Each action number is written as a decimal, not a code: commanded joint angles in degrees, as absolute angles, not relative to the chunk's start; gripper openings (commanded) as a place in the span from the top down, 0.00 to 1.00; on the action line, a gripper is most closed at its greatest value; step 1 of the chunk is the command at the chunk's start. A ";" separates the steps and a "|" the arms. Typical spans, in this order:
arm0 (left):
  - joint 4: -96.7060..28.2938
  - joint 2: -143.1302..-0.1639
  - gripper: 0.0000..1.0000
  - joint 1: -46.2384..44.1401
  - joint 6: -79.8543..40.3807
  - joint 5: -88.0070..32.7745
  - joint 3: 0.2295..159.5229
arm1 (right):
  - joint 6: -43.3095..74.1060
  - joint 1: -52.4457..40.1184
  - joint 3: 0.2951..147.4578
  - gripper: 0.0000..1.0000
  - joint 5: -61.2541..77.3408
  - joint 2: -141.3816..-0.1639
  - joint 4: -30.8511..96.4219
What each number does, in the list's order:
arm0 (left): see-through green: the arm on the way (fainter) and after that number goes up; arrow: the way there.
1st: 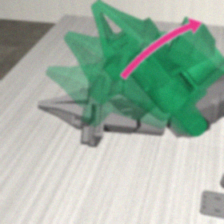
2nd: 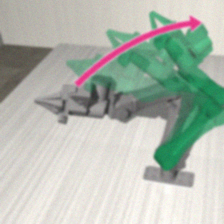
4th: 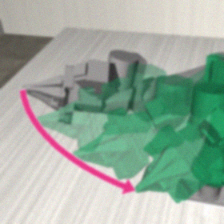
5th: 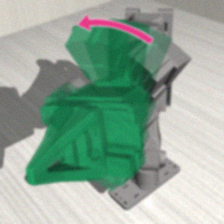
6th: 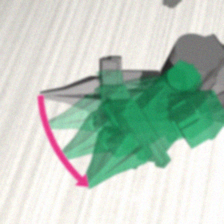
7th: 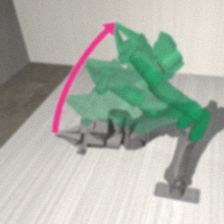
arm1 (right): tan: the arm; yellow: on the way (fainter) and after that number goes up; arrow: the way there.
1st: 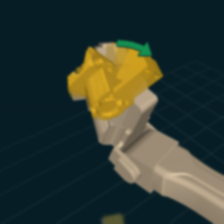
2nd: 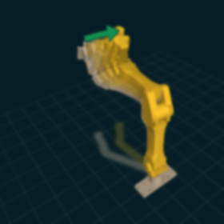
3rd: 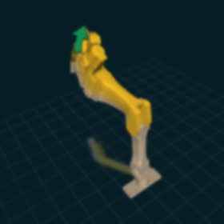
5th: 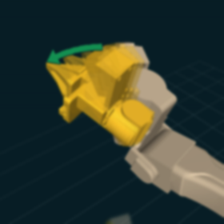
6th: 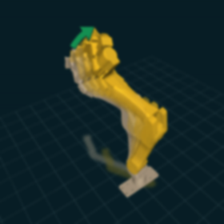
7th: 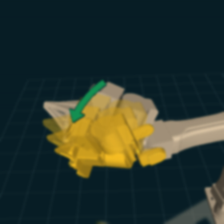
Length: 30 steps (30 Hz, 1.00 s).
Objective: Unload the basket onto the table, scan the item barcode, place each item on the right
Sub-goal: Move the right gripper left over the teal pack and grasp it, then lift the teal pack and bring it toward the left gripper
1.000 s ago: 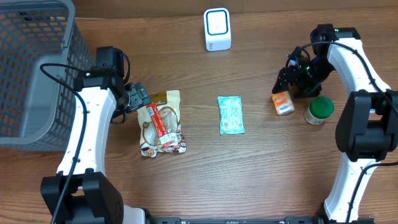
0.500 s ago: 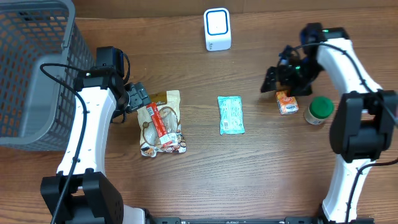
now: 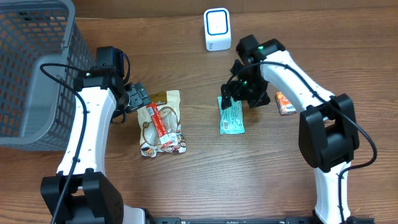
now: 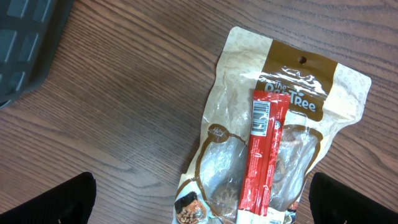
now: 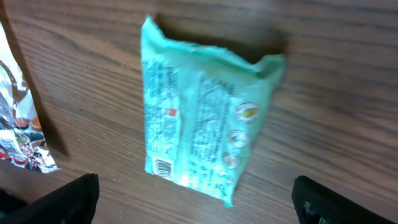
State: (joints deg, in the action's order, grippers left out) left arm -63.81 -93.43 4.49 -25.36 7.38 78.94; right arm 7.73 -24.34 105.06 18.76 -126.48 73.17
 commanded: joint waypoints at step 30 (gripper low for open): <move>-63.81 -93.38 0.00 4.49 -25.96 7.90 79.83 | 12.19 -35.68 88.36 0.00 30.92 -123.24 58.85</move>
State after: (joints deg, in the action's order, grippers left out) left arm -63.81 -93.43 4.49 -25.39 7.38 78.94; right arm 10.44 -33.45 89.43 30.13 -123.68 59.61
